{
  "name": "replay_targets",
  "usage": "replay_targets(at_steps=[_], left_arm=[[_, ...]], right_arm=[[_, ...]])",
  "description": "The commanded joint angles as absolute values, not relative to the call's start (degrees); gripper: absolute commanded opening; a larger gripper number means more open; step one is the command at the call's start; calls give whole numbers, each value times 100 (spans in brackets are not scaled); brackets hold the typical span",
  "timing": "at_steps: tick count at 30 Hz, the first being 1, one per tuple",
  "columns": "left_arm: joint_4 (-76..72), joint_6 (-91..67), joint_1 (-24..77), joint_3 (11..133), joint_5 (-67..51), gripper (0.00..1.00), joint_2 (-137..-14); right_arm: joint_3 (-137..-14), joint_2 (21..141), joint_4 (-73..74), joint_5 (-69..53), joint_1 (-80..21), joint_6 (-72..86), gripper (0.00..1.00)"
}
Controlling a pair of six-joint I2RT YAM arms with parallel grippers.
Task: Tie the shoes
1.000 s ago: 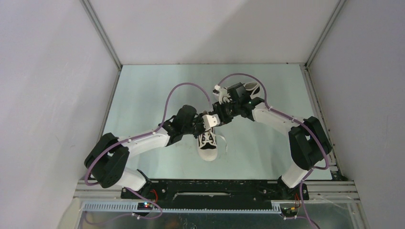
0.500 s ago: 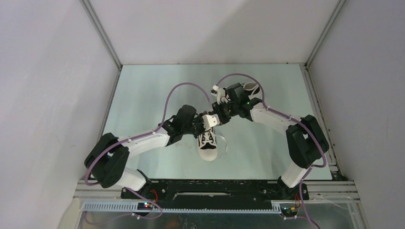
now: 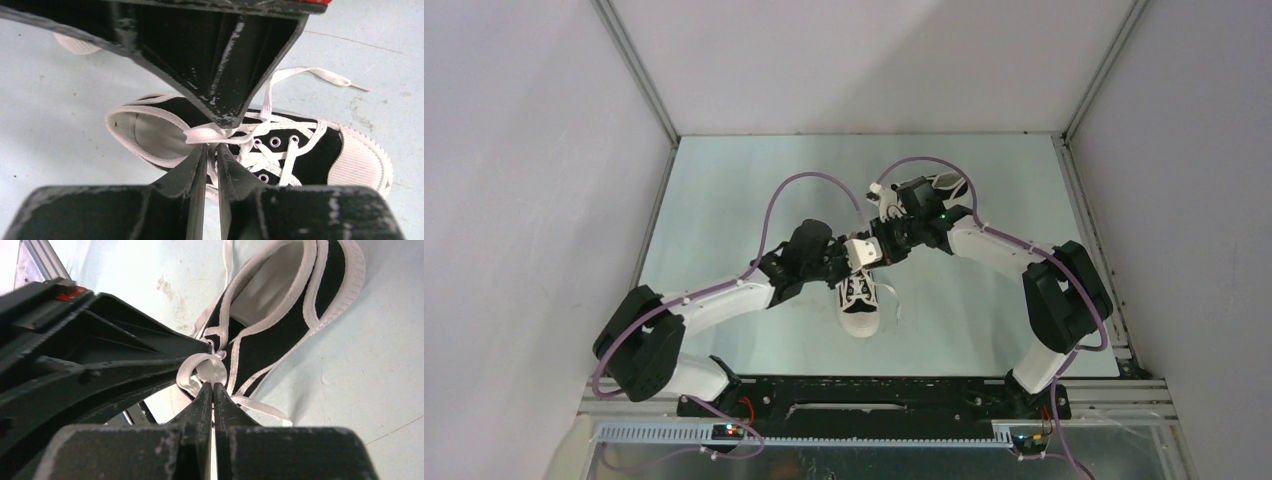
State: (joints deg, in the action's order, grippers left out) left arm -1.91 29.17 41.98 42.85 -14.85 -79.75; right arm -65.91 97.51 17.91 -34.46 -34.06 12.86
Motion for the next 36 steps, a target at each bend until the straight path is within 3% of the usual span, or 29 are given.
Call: replay_targets(at_steps=[1, 13, 20, 24, 27, 31, 34, 36], left_arm=[[-176, 2763, 4177, 4195, -1326, 22, -7637], [-480, 1998, 4177, 3568, -1165, 34, -6670], [-1001, 351, 4177, 2991, -439, 43, -5694], [-1288, -765, 4162, 2665, 146, 32, -5123], [-1323, -1921, 4158, 2401, 935, 34, -4794], [-847, -2953, 4142, 2614, 855, 21, -4838], [-1417, -3550, 4169, 2390, 365, 24, -4984], [-1870, -3913, 4228, 2226, 201, 31, -5108]], right_arm=[[-6837, 9569, 2038, -3254, -3464, 1139, 0], [-6935, 9509, 2043, -3200, -3493, 1217, 0], [-6935, 9450, 1941, -3213, -3495, 1280, 0], [-6939, 9446, 1906, -3233, -3492, 1307, 0], [-6939, 9425, 1863, -3257, -3491, 1345, 0], [-6977, 9421, 1865, -3254, -3492, 1358, 0], [-7031, 9448, 1889, -3250, -3494, 1378, 0], [-7039, 9461, 1872, -3257, -3497, 1405, 0]])
